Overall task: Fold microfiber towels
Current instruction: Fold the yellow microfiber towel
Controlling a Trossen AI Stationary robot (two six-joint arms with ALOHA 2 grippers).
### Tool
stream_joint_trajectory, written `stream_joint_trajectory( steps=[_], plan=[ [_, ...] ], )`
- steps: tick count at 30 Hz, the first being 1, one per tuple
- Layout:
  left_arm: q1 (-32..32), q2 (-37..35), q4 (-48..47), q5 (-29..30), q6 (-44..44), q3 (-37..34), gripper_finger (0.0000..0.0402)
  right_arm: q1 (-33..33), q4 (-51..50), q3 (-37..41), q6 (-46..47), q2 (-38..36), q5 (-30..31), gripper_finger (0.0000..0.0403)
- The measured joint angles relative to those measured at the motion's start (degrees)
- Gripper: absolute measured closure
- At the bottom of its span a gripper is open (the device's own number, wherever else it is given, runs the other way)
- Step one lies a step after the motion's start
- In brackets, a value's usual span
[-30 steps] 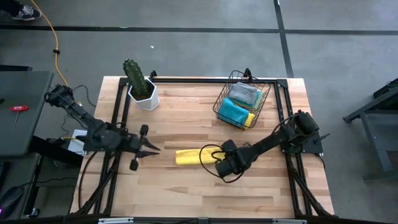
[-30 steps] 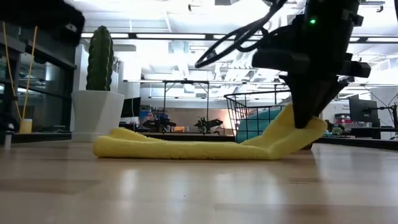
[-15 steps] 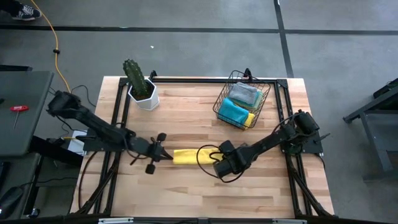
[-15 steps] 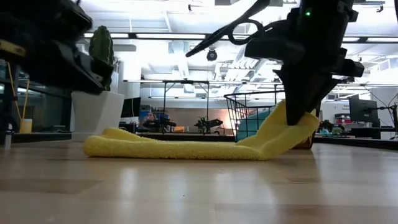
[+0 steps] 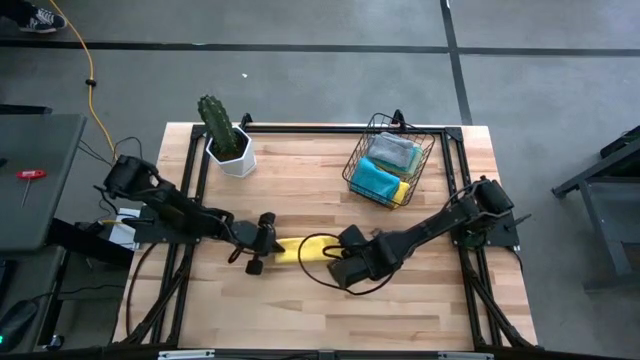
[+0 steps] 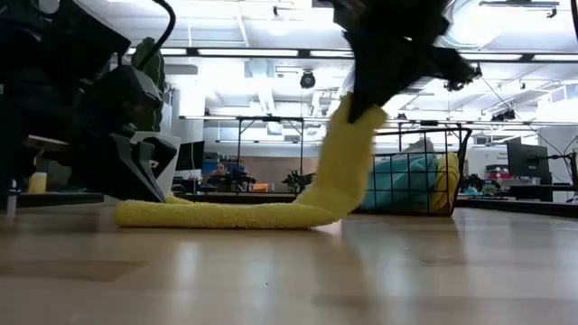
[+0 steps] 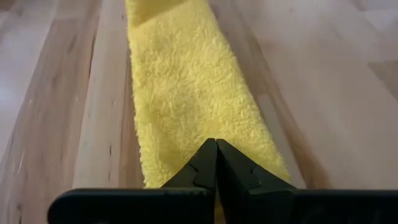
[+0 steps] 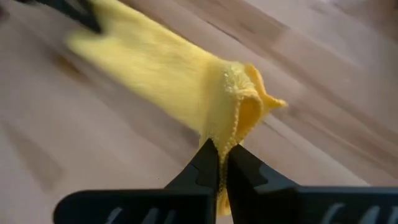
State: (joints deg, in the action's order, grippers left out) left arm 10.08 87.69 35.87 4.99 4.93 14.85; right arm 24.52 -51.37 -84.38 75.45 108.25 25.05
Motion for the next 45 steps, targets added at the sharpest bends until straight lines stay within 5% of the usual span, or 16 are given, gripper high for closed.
stream_joint_trajectory(
  steps=[14, 30, 45],
  plan=[
    [-0.7, 2.0, -0.3, 0.0, 0.4, 0.0, 0.0402, -4.4, 25.5, 0.0, -14.3, 1.4, 2.3, 0.0401],
    [-0.7, 2.0, -0.1, 0.1, 0.4, 0.0, 0.0402, -9.1, 48.6, 0.0, -19.8, 12.6, -7.1, 0.0401],
    [-0.7, 2.0, -0.1, 0.2, 0.4, 0.0, 0.0401, -9.6, 53.7, 0.0, -17.4, 15.7, -8.0, 0.0367]
  ],
)
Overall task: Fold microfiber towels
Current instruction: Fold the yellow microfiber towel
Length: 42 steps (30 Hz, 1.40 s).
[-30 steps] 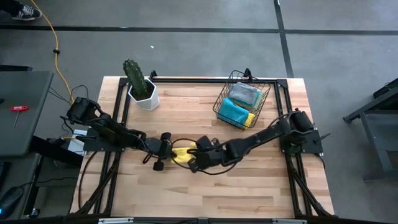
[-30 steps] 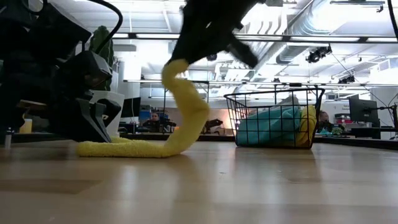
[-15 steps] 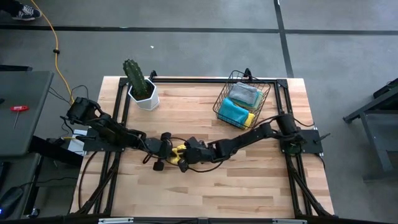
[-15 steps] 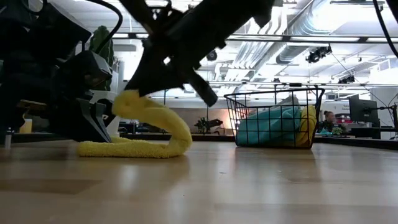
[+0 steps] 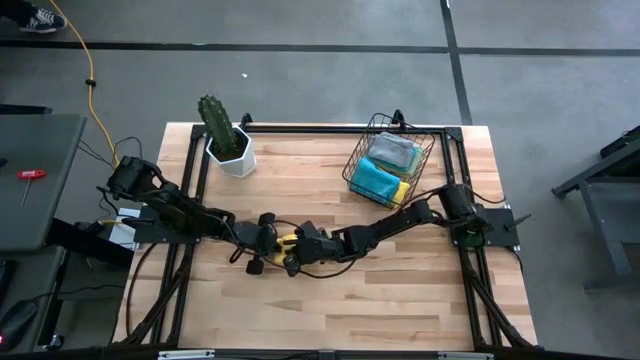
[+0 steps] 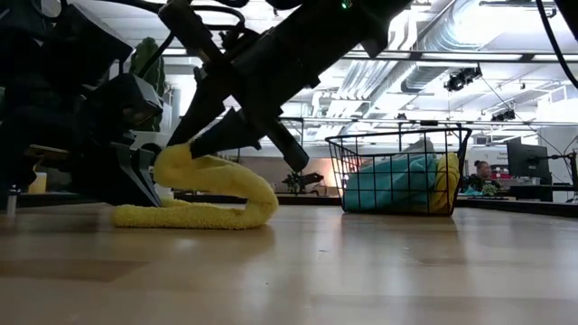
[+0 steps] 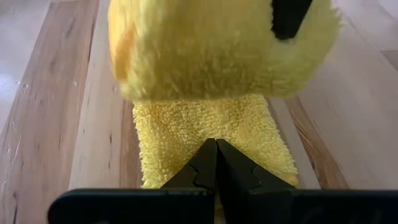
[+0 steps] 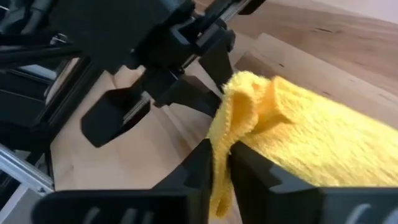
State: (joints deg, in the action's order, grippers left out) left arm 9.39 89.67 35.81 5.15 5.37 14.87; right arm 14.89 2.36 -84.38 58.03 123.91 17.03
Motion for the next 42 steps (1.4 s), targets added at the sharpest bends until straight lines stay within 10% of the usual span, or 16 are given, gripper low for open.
stream_joint_trajectory(
  steps=[18, 35, 42],
  plan=[
    [0.0, -7.9, -7.9, 0.0, 0.0, 0.0, 0.0401, -0.2, 4.6, 0.0, -9.2, -1.3, 3.5, 0.0182],
    [1.5, -33.6, -27.5, 14.0, 0.3, 0.0, 0.0401, 2.5, -12.1, 0.0, -19.6, -6.3, 7.4, 0.0174],
    [4.2, -34.0, -22.6, 8.8, 2.9, 0.0, 0.0401, 4.8, -18.1, 0.9, -20.5, -6.1, 15.5, 0.0203]
  ],
)
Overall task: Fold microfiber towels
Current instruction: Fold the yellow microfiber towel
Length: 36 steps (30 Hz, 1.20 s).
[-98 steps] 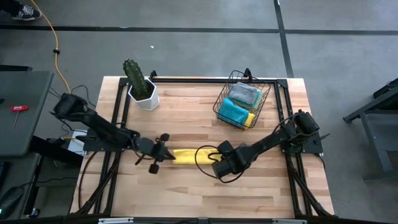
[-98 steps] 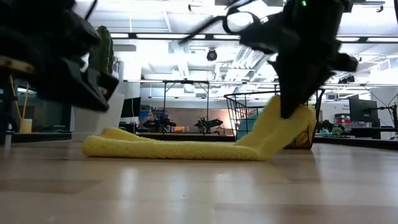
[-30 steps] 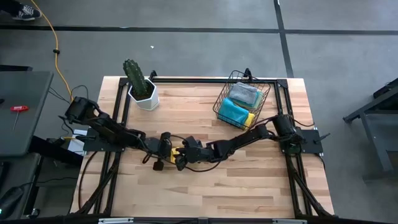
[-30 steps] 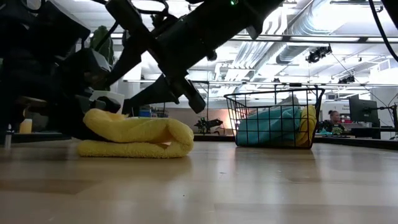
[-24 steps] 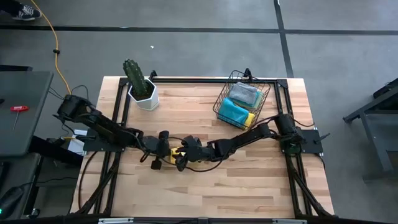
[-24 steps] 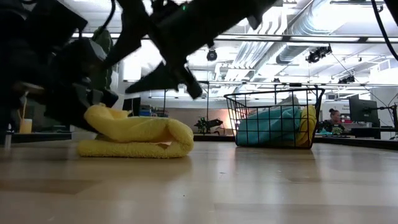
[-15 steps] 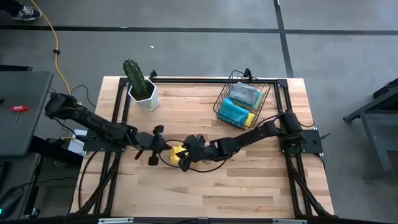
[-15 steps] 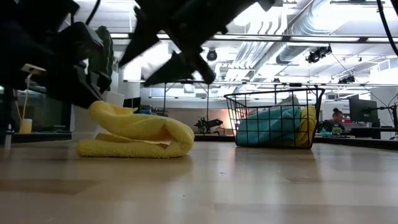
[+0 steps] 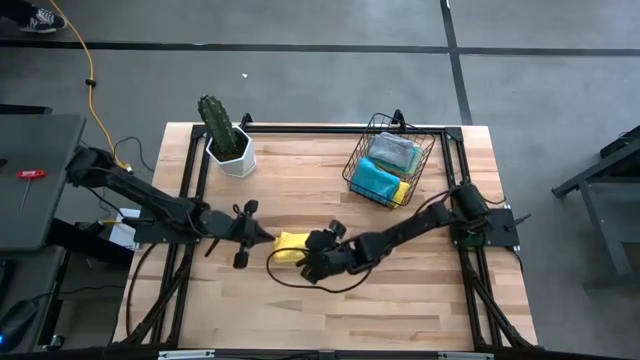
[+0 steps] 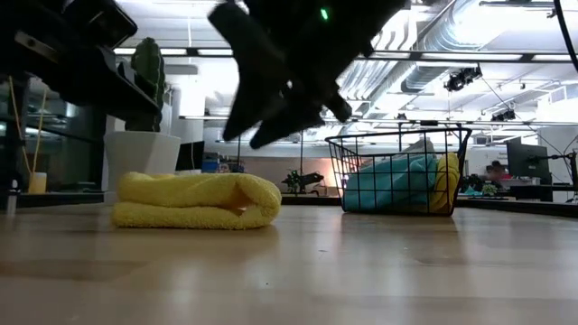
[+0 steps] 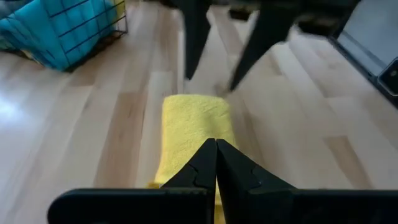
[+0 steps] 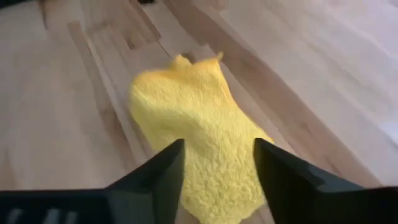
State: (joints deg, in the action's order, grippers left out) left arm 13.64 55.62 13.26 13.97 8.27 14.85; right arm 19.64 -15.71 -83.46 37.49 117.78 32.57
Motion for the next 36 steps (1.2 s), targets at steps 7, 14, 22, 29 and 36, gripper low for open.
stream_joint_trajectory(
  steps=[7, 14, 22, 29, 36],
  plan=[
    [0.2, 8.4, 7.6, 0.0, -0.2, 0.0, 0.0401, -0.3, 11.0, 9.3, 1.5, 0.2, 0.6, 0.0349],
    [-2.1, 20.2, 18.5, 0.6, -0.9, 0.0, 0.0401, -0.7, 24.0, 14.2, -2.3, 0.2, -1.3, 0.0375],
    [-3.8, 29.7, 23.2, -1.2, -0.3, 0.0, 0.0401, 0.2, 18.3, 14.2, -3.0, 0.2, -6.2, 0.0397],
    [-5.7, 34.8, 24.0, -1.2, -0.3, 0.1, 0.0401, 0.4, 11.5, 14.2, -3.0, 0.2, -6.8, 0.0401],
    [-6.5, 34.0, 23.9, -1.6, -1.4, 0.0, 0.0401, 1.1, 11.7, 14.1, -8.2, -2.3, -5.3, 0.04]
  ],
)
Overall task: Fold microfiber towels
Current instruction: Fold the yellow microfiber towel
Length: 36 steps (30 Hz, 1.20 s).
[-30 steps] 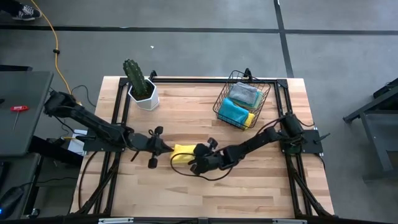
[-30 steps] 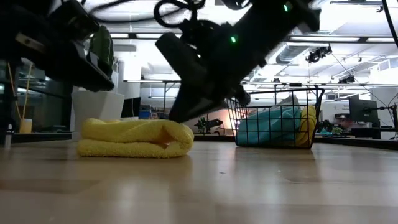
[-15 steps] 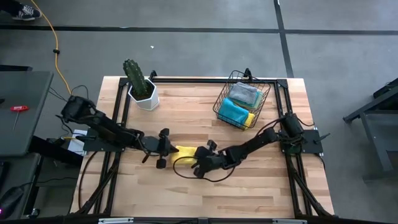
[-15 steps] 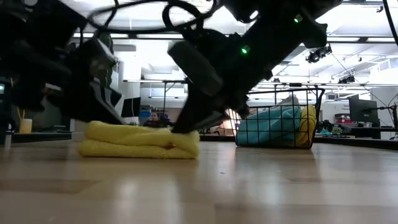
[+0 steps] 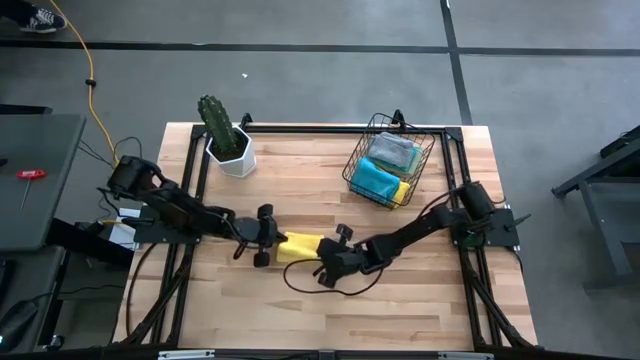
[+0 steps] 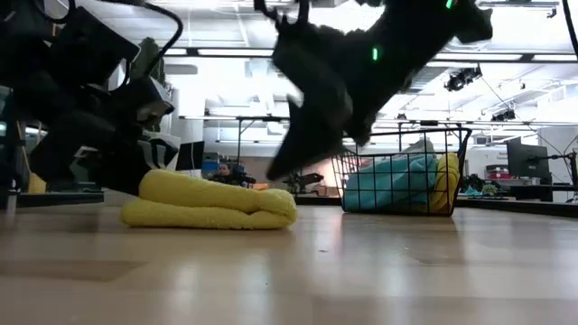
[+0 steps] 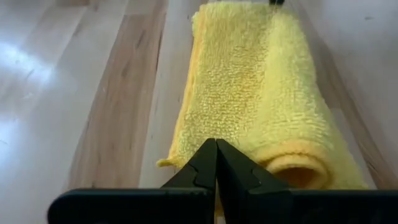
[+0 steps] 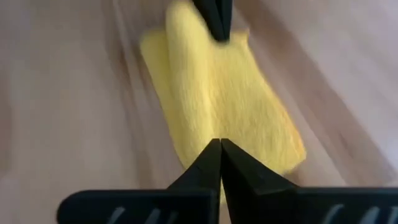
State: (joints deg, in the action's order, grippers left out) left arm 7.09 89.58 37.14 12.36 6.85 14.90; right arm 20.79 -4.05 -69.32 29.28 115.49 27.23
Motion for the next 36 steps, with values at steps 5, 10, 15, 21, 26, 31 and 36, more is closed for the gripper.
stream_joint_trajectory(
  steps=[5, 10, 15, 21, 26, 31, 36],
  plan=[
    [0.1, -3.3, -1.0, 0.0, -0.5, -0.1, 0.0401, 1.1, 1.1, 0.0, -1.3, -2.7, 3.0, 0.04],
    [1.1, -8.4, -1.5, 0.0, -1.2, 0.0, 0.0401, 1.1, 3.6, -0.1, -1.3, -2.1, 0.4, 0.04],
    [3.5, -11.0, -0.2, 0.1, -1.5, 0.0, 0.0401, 0.3, 5.6, -0.1, -1.6, 1.0, -1.0, 0.04],
    [4.2, -8.0, -0.1, 0.3, -1.5, 0.0, 0.0401, -0.9, 7.9, 0.0, -2.7, 2.0, 1.2, 0.04],
    [3.8, -2.8, 3.5, 0.0, -1.5, 0.0, 0.0401, -1.7, 11.9, -0.1, -5.2, 2.0, 2.2, 0.04],
    [3.8, 3.1, 6.0, -4.5, -1.6, 2.1, 0.0401, -3.2, 9.9, -0.1, -2.8, 2.0, 2.2, 0.04],
    [3.8, 7.9, 6.1, -11.4, -3.8, 4.9, 0.0402, -4.4, 8.7, 0.0, -0.8, 3.4, 2.3, 0.04]
  ],
)
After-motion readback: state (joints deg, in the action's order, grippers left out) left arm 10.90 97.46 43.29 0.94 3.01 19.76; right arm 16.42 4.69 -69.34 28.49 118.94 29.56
